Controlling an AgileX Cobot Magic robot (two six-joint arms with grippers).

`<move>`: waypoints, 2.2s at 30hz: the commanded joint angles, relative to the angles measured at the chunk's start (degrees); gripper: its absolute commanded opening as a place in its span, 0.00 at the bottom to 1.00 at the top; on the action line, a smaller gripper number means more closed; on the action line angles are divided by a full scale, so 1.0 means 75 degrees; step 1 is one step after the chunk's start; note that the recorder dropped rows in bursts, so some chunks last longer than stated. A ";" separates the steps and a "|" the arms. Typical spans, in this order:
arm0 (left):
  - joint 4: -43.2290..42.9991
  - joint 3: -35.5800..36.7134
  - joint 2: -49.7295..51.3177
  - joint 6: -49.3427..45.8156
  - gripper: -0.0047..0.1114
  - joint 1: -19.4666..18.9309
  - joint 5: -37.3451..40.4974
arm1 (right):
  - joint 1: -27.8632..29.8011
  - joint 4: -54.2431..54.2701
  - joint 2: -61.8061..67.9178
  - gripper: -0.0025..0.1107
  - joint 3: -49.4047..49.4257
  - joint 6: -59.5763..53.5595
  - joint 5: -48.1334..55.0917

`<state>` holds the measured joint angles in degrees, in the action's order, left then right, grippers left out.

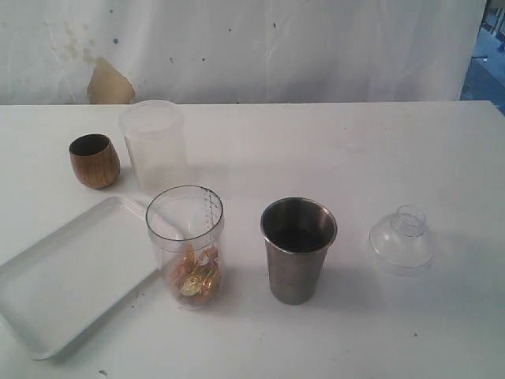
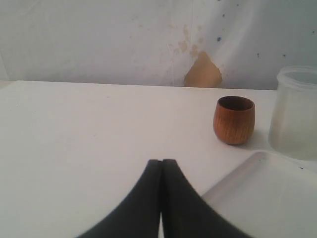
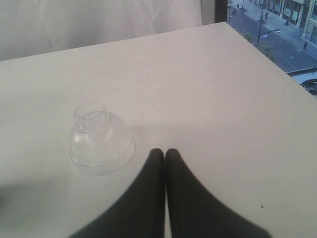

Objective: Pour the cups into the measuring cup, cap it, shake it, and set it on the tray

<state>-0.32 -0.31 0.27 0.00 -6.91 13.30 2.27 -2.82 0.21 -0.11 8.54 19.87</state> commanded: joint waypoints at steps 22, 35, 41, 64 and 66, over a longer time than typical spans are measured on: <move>-0.0025 0.0041 -0.0036 -0.0764 0.04 0.0048 -0.0057 | -0.0010 -0.0021 -0.0029 0.02 0.0015 0.0033 -0.0037; -0.0045 0.0041 -0.0036 -0.0836 0.04 0.0048 -0.0057 | -0.0010 -0.0021 -0.0029 0.02 0.0015 0.0033 -0.0037; -0.0045 0.0041 -0.0036 -0.0836 0.04 0.0048 -0.0057 | -0.0010 -0.0021 -0.0029 0.02 0.0015 0.0033 -0.0037; -0.0045 0.0041 -0.0036 -0.0836 0.04 0.0048 -0.0057 | -0.0010 -0.0066 -0.0029 0.02 0.0015 0.0280 -0.3979; -0.0045 0.0041 -0.0036 -0.0836 0.04 0.0048 -0.0057 | -0.0010 -0.0066 -0.0029 0.02 0.0015 0.0526 -0.4794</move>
<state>-0.51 -0.31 0.27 -6.19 -6.91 13.30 2.27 -2.97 0.21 -0.11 9.94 -7.00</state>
